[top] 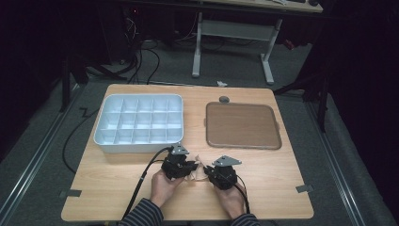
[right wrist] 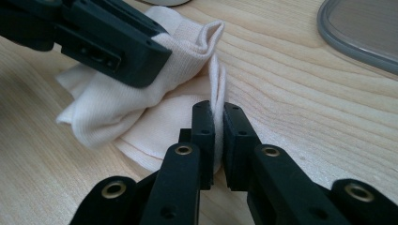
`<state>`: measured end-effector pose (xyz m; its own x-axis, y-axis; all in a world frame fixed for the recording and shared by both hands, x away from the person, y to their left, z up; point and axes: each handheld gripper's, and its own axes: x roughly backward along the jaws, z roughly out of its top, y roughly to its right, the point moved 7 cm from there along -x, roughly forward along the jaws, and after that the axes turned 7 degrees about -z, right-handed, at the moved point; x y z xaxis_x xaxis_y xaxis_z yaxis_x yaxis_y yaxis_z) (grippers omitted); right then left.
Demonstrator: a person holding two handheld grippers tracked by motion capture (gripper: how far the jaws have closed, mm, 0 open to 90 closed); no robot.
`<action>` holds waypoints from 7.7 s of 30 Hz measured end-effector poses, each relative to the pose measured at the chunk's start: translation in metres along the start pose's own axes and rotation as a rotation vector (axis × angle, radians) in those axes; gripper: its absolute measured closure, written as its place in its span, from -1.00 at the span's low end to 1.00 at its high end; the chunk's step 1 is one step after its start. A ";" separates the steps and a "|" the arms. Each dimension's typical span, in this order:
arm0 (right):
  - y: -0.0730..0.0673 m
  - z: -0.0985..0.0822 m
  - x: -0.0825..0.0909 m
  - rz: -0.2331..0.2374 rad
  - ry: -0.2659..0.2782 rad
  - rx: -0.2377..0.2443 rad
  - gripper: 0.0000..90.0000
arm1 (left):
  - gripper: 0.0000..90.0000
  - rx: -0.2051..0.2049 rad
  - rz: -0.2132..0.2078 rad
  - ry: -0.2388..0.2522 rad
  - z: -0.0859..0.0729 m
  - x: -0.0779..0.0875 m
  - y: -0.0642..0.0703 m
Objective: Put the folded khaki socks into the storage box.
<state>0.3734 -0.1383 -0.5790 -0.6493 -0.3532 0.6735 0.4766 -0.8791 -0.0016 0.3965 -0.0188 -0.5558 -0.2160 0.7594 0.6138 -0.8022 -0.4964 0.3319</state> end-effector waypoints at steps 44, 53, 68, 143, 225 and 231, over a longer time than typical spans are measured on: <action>0.003 0.001 0.000 0.049 -0.026 -0.027 0.87 | 0.38 0.084 0.100 0.026 -0.035 0.038 -0.032; 0.001 0.003 -0.002 0.051 -0.024 -0.024 0.82 | 0.31 0.074 0.123 0.016 -0.036 0.030 -0.031; -0.013 0.019 0.041 0.027 0.079 0.046 0.78 | 0.11 0.059 0.165 0.010 -0.037 0.030 -0.031; -0.040 0.018 0.018 0.004 0.058 0.104 0.85 | 0.04 0.208 0.093 0.061 -0.012 0.031 -0.044; -0.041 0.029 -0.017 -0.014 -0.018 0.069 0.99 | 0.91 0.145 -0.036 0.062 -0.013 0.046 -0.020; -0.044 0.030 -0.019 0.006 -0.021 0.082 1.00 | 0.91 0.142 -0.047 0.082 -0.011 0.049 -0.020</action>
<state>0.3824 -0.0833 -0.5698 -0.6339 -0.3508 0.6893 0.5282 -0.8474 0.0545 0.3957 0.0327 -0.5399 -0.2295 0.8117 0.5371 -0.7269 -0.5099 0.4600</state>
